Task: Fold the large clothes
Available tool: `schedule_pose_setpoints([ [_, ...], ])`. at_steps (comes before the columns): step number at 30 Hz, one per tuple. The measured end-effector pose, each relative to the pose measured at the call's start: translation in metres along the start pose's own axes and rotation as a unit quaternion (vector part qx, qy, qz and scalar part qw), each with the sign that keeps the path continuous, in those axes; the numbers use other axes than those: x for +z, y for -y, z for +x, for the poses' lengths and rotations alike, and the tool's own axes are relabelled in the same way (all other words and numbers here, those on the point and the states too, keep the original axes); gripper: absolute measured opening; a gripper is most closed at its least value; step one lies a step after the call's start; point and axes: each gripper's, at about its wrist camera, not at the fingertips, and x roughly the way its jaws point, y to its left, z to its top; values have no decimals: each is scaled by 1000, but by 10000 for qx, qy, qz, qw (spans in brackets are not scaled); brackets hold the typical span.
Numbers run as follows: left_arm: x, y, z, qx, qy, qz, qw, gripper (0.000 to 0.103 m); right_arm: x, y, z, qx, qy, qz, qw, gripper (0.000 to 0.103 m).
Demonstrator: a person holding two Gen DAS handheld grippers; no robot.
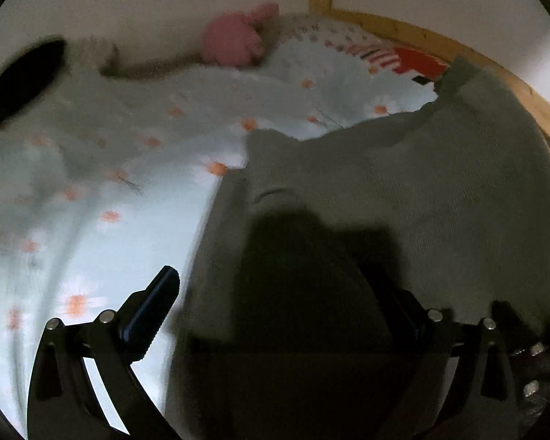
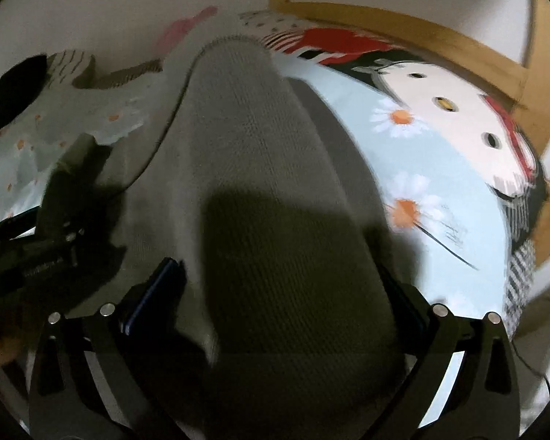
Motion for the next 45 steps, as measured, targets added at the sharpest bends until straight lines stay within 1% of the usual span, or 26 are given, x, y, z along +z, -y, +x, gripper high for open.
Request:
schedule_pose_setpoints([
  [1, -8, 0, -19, 32, 136, 103, 9998, 99, -3, 0, -12, -28, 47, 49, 10000, 100],
  [2, -13, 0, -28, -77, 173, 92, 9998, 98, -9, 0, -31, -53, 142, 94, 9998, 100],
  [3, -19, -2, -40, -251, 170, 27, 9995, 98, -4, -2, -45, -88, 180, 107, 9997, 100],
  [4, -28, -5, -55, -373, 146, -95, 9992, 98, -8, -4, -58, -133, 212, 135, 9996, 100],
  [7, -47, -10, -95, -553, 19, -217, 9982, 98, -16, -8, -93, -90, 183, 156, 9997, 100],
  [8, -51, -12, -107, -501, 23, -223, 9985, 98, -20, -9, -105, -77, 160, 130, 9998, 100],
  [10, -60, -13, -137, -181, 46, -141, 9997, 98, -33, -12, -134, -117, 157, 15, 9998, 100],
  [11, -64, -13, -151, -138, 56, -66, 9999, 98, -41, -15, -151, -94, 175, -32, 9998, 100],
  [14, -79, -19, -198, -473, 80, 84, 9988, 98, -62, -25, -193, -98, 254, -173, 9995, 100],
  [18, -106, -28, -249, -397, 219, 241, 9987, 98, -88, -28, -238, -75, 339, -59, 9994, 100],
  [19, -112, -32, -256, -357, 215, 236, 9989, 98, -95, -29, -247, -30, 352, -87, 9993, 100],
  [21, -124, -38, -266, -337, 125, 287, 9989, 98, -111, -35, -263, -70, 254, -184, 9995, 100],
  [22, -131, -39, -272, -267, 104, 356, 9990, 98, -117, -37, -268, -38, 218, -200, 9996, 100],
  [24, -140, -39, -282, -140, 122, 452, 9988, 98, -126, -41, -280, -121, 220, -248, 9994, 100],
  [26, -150, -38, -294, -58, 105, 515, 9986, 97, -127, -42, -291, -162, 242, -269, 9992, 100],
  [28, -156, -40, -303, -122, 102, 553, 9983, 97, -130, -41, -303, -60, 302, -216, 9993, 100],
  [31, -165, -42, -312, -146, 35, 602, 9981, 97, -134, -41, -317, -185, 340, -251, 9989, 100],
  [33, -169, -44, -316, -101, 36, 595, 9982, 97, -138, -40, -323, -138, 273, -276, 9992, 100],
  [35, -173, -47, -320, -193, -30, 548, 9983, 97, -144, -40, -330, -225, 267, -358, 9987, 100],
  [40, -177, -52, -331, -178, -44, 577, 9982, 97, -156, -41, -339, -277, 265, -527, 9979, 100],
  [45, -180, -62, -341, -183, -15, 607, 9980, 97, -164, -38, -348, -217, 322, -692, 9968, 100],
])
